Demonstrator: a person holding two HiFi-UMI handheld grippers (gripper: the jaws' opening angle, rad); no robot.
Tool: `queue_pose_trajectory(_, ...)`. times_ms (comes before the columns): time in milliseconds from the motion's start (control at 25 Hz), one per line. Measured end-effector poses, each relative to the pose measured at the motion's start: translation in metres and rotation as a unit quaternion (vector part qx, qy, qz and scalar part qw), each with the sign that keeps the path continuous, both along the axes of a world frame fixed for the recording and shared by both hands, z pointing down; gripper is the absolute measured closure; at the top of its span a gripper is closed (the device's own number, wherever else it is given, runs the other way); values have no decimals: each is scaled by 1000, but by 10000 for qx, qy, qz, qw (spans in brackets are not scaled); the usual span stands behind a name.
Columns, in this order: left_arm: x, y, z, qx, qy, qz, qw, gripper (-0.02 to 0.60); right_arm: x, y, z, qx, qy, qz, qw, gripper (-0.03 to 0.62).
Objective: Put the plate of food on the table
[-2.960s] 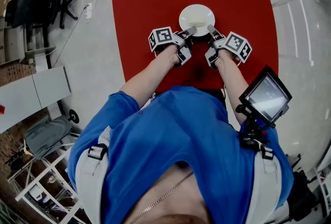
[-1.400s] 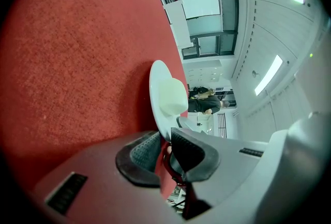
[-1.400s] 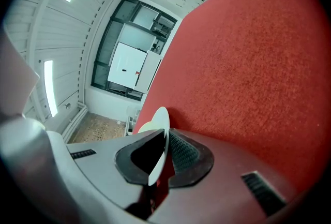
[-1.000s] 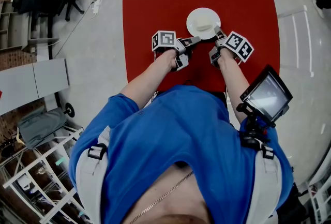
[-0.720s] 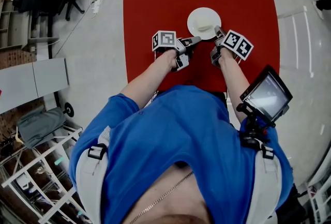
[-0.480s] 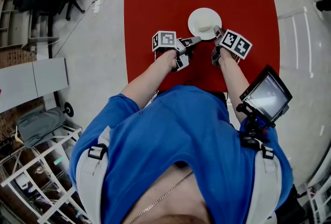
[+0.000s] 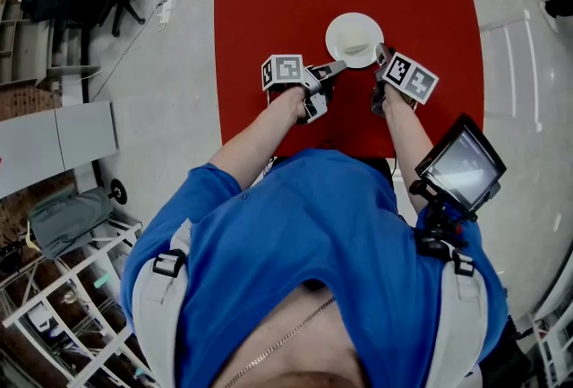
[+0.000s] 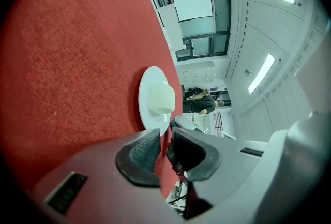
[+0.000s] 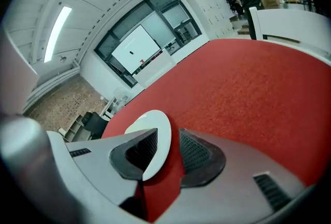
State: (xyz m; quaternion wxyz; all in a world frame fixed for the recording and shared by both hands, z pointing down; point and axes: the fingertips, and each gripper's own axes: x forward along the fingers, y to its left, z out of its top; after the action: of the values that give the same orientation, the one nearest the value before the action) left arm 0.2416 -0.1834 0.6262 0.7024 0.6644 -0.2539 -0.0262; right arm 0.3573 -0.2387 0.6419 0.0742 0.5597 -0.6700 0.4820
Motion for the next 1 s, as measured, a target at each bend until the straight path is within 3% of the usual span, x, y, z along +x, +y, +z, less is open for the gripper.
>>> queue_pose_trajectory(480, -9, -41, -25, 894, -292, -351, 9949, 520, 12, -10, -27, 456, 202, 122, 9987, 490)
queue_pose_trajectory(720, -49, 18, -50, 1339, -420, -242, 9898, 566, -22, 63, -61, 799, 258, 248, 9962, 490)
queue_pose_trajectory(1000, -67, 31, -69, 1737, -485, -108, 9835, 574, -41, 91, -90, 1136, 111, 355, 9928, 491)
